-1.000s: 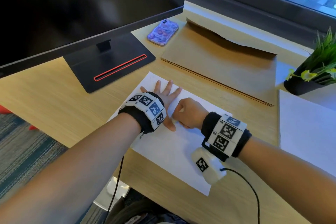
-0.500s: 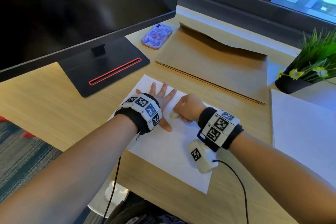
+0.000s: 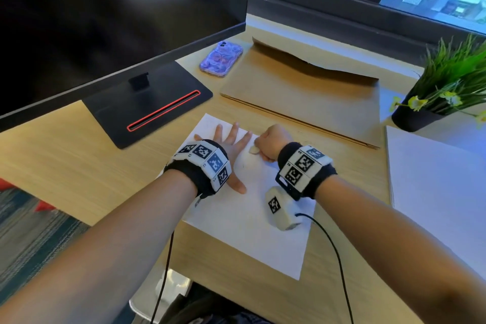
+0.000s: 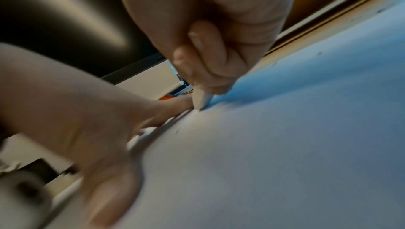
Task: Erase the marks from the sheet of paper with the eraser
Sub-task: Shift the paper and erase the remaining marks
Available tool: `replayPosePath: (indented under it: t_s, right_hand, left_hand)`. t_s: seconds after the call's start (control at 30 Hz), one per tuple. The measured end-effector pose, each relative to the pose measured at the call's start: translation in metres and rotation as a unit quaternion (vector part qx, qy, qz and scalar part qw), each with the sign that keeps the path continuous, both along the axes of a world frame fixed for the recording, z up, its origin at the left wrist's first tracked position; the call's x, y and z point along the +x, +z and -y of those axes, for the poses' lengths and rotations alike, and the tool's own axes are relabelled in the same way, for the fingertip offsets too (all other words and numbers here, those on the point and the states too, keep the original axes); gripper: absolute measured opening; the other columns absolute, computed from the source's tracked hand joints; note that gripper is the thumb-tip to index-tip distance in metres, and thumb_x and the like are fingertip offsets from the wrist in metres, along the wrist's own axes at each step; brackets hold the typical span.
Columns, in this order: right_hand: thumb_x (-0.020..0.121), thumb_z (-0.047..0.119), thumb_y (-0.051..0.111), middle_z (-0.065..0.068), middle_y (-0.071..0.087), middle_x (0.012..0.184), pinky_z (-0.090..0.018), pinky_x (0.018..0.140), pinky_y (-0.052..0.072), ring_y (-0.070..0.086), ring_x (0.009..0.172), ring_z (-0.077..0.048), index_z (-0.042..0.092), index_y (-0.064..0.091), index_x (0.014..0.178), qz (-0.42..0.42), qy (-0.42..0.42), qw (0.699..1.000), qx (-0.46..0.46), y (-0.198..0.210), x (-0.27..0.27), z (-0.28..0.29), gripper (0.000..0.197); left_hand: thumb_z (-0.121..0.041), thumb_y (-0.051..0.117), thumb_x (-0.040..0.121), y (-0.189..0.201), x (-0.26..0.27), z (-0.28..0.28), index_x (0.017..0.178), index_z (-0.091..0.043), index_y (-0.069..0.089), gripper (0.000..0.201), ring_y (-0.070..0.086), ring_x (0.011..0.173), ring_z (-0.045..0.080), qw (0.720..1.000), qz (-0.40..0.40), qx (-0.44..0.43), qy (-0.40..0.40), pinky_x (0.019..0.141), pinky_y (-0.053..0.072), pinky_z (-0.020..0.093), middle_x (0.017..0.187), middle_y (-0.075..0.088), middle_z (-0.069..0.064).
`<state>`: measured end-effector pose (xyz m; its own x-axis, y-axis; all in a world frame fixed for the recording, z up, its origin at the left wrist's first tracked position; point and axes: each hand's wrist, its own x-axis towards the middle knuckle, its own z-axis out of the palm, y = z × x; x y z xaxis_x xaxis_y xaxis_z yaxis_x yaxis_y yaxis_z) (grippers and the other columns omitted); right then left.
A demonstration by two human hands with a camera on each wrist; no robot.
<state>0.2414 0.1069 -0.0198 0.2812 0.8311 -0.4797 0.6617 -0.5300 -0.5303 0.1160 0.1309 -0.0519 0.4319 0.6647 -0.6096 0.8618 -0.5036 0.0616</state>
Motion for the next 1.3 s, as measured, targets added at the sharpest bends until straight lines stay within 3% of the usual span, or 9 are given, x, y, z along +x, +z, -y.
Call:
replayPosePath:
  t_s: [0.1, 0.2, 0.43, 0.5, 0.6, 0.7, 0.9, 1.03, 1.3]
  right_hand:
    - [0.092, 0.014, 0.052, -0.004, 0.052, 0.055, -0.019, 0.045, 0.040, 0.046, 0.043, -0.014, 0.006, 0.057, 0.079, -0.012, 0.047, 0.998, -0.045, -0.001, -0.004, 0.020, 0.016]
    - [0.091, 0.010, 0.056, 0.000, 0.049, 0.039, -0.021, 0.042, 0.036, 0.041, 0.034, -0.011, 0.007, 0.053, 0.063, -0.064, 0.097, 0.987, -0.110, -0.002, -0.007, 0.039, 0.029]
    - [0.096, 0.016, 0.049, -0.007, 0.049, 0.048, -0.024, 0.040, 0.035, 0.042, 0.039, -0.017, 0.003, 0.052, 0.064, -0.150, -0.116, 0.981, -0.031, -0.009, 0.003, 0.004, 0.035]
    - [0.097, 0.017, 0.048, -0.007, 0.049, 0.053, -0.024, 0.046, 0.037, 0.045, 0.044, -0.017, 0.002, 0.052, 0.073, -0.230, -0.173, 0.957, -0.022, -0.009, 0.007, 0.011, 0.029]
    - [0.098, 0.017, 0.049, -0.007, 0.055, 0.069, -0.025, 0.055, 0.043, 0.051, 0.055, -0.016, 0.002, 0.054, 0.093, -0.379, -0.268, 0.885, 0.019, -0.005, 0.018, 0.031, 0.017]
    - [0.098, 0.016, 0.049, -0.004, 0.061, 0.083, -0.025, 0.060, 0.045, 0.055, 0.067, -0.015, 0.008, 0.055, 0.108, -0.432, -0.309, 0.844, 0.074, -0.006, 0.029, 0.055, 0.014]
    - [0.095, 0.006, 0.052, -0.006, 0.055, 0.074, -0.021, 0.053, 0.051, 0.055, 0.063, -0.015, 0.002, 0.052, 0.114, -0.486, -0.365, 0.782, 0.134, -0.024, 0.034, 0.092, 0.019]
    - [0.096, 0.017, 0.053, -0.004, 0.046, 0.071, -0.021, 0.050, 0.050, 0.051, 0.058, -0.015, 0.003, 0.051, 0.108, -0.432, -0.371, 0.805, 0.166, -0.027, 0.034, 0.093, 0.019]
    - [0.095, 0.038, 0.049, -0.009, 0.061, 0.085, -0.028, 0.076, 0.051, 0.061, 0.085, -0.023, 0.011, 0.051, 0.082, -0.505, -0.339, 0.781, 0.140, -0.014, 0.007, 0.083, 0.031]
  left_hand:
    - [-0.066, 0.076, 0.057, 0.001, 0.001, 0.001, 0.142, -0.035, -0.028, 0.138, -0.023, 0.140, 0.037, 1.000, -0.003, 0.001, -0.003, 0.102, 0.007, 0.076, 0.150, -0.036, -0.002]
    - [-0.065, 0.077, 0.057, 0.003, 0.001, 0.001, 0.142, -0.035, -0.028, 0.139, -0.024, 0.140, 0.036, 1.000, -0.009, 0.000, -0.003, 0.102, 0.007, 0.075, 0.150, -0.037, -0.002]
    - [-0.068, 0.074, 0.057, -0.001, -0.002, 0.002, 0.142, -0.035, -0.028, 0.137, -0.023, 0.141, 0.036, 1.000, -0.002, 0.006, -0.006, 0.102, 0.006, 0.075, 0.150, -0.037, -0.003]
    - [-0.066, 0.074, 0.059, 0.002, -0.002, 0.004, 0.143, -0.035, -0.027, 0.135, -0.023, 0.141, 0.034, 1.000, -0.003, 0.002, -0.006, 0.103, 0.006, 0.074, 0.150, -0.037, -0.004]
    - [-0.064, 0.075, 0.061, 0.008, -0.002, 0.005, 0.143, -0.035, -0.026, 0.133, -0.023, 0.141, 0.033, 1.000, 0.002, -0.010, -0.003, 0.104, 0.004, 0.074, 0.150, -0.035, -0.004]
    - [-0.061, 0.073, 0.067, 0.012, -0.005, -0.001, 0.146, -0.035, -0.020, 0.124, -0.019, 0.143, 0.030, 1.000, 0.015, -0.022, 0.001, 0.105, 0.006, 0.071, 0.153, -0.030, -0.006]
    - [-0.029, 0.062, 0.090, 0.028, -0.029, -0.014, 0.150, -0.028, 0.016, 0.076, 0.008, 0.146, 0.017, 0.986, 0.149, -0.016, 0.079, 0.114, 0.019, 0.032, 0.159, -0.004, -0.006]
    - [-0.028, 0.070, 0.084, 0.030, -0.037, -0.017, 0.151, -0.022, 0.001, 0.097, -0.006, 0.146, 0.028, 0.999, 0.032, -0.021, 0.017, 0.116, 0.017, 0.046, 0.158, -0.012, 0.002]
    - [-0.030, 0.076, 0.078, 0.026, -0.027, -0.015, 0.149, -0.021, -0.016, 0.116, -0.013, 0.144, 0.031, 0.999, -0.015, -0.029, 0.013, 0.116, 0.015, 0.051, 0.156, -0.022, 0.005]
